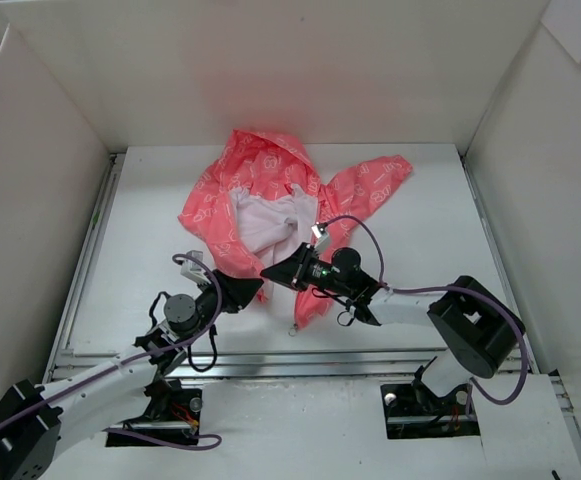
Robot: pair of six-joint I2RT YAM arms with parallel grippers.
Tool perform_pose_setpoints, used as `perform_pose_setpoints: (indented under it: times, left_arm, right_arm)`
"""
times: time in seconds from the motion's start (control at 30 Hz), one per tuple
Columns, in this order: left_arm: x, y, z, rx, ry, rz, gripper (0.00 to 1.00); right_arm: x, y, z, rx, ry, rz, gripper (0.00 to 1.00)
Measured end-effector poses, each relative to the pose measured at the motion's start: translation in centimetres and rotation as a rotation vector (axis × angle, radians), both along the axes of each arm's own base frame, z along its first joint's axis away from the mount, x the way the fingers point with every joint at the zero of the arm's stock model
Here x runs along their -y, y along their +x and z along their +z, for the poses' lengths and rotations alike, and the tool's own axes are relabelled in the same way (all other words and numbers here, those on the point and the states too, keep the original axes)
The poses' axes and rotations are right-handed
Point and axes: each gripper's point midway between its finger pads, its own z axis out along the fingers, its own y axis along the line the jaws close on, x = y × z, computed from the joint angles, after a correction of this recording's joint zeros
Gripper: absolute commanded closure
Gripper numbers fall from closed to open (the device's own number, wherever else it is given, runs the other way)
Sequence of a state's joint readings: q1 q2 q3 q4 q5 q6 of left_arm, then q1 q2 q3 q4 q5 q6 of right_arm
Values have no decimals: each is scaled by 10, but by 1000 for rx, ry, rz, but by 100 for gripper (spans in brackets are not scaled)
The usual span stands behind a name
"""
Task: Zip up the jacket
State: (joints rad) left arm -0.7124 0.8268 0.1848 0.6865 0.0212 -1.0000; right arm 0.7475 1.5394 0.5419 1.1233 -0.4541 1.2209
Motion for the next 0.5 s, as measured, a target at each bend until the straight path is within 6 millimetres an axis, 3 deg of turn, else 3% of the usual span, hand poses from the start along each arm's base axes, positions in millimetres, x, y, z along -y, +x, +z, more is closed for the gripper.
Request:
perform_pose_setpoints:
  times: [0.1, 0.2, 0.4, 0.5]
  left_arm:
    - [1, 2, 0, 1, -2, 2, 76]
    - [2, 3, -2, -3, -5, 4, 89]
    - [3, 4, 0, 2, -12, 6, 100]
    - [2, 5, 0, 3, -12, 9, 100]
  right_arm:
    - [-1, -1, -2, -11, 3, 6, 100]
    - [-2, 0, -1, -9, 9, 6, 100]
    - [-2, 0, -1, -6, 18, 6, 100]
    - [-3, 1, -1, -10, 19, 6, 100]
